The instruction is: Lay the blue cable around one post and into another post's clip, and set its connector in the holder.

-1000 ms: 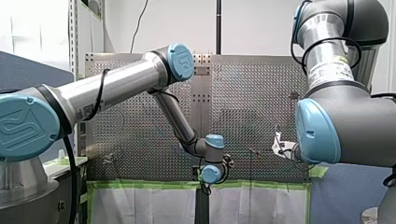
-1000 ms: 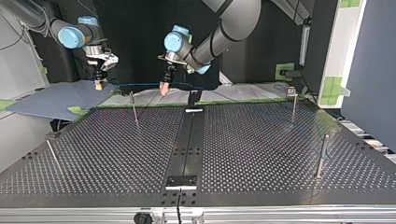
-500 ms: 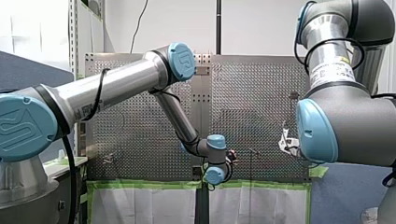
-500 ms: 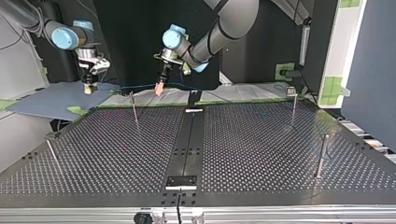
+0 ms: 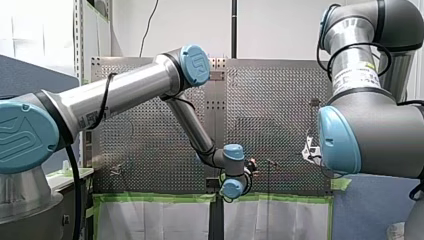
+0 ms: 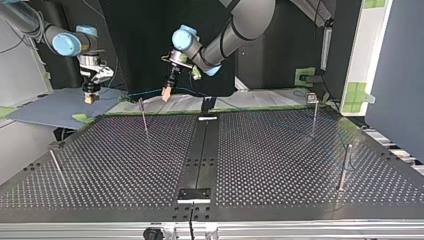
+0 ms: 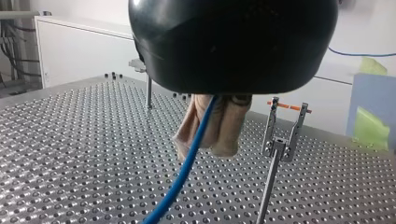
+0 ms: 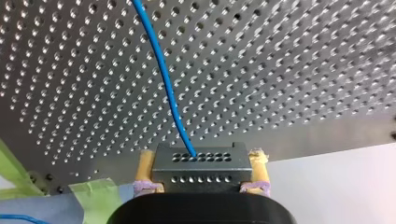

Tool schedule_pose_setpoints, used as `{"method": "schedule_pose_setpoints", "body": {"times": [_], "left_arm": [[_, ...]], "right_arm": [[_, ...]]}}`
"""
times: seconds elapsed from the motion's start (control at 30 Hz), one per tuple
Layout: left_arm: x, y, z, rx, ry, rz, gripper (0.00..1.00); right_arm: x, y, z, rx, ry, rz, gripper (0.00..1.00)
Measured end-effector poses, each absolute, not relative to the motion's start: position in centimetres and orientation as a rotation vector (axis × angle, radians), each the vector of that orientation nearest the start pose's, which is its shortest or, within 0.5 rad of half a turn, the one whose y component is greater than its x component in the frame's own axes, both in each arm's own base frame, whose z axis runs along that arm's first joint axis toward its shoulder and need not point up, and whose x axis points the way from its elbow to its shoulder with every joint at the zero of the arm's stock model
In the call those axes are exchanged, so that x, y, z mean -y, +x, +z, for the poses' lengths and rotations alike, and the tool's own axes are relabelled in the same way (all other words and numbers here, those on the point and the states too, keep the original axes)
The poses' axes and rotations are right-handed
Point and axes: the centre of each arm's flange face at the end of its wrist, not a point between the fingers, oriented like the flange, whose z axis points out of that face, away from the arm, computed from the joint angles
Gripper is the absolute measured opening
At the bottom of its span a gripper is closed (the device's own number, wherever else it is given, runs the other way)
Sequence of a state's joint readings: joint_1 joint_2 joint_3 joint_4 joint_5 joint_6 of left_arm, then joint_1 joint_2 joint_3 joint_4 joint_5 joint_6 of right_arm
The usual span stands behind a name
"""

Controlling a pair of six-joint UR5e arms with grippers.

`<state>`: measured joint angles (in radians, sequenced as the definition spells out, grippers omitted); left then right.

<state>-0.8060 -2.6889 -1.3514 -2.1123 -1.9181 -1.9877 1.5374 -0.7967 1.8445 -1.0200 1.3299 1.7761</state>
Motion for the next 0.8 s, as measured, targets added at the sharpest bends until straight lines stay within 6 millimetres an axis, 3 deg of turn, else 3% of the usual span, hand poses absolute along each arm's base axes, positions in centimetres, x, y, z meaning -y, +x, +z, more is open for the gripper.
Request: {"method": "schedule_pose_setpoints", "body": {"times": [0.27,0.8], "left_arm": [[60.0,43.7,-4.3,-1.48,0.001,-0.759,0.0],[59.9,44.0,-4.3,-1.48,0.018,-0.757,0.0]], "right_arm": [[60.1,13.3,0.0,1.33,1.317,1.46,0.02],[61.1,13.1,0.0,1.324,1.306,1.463,0.02]]}}
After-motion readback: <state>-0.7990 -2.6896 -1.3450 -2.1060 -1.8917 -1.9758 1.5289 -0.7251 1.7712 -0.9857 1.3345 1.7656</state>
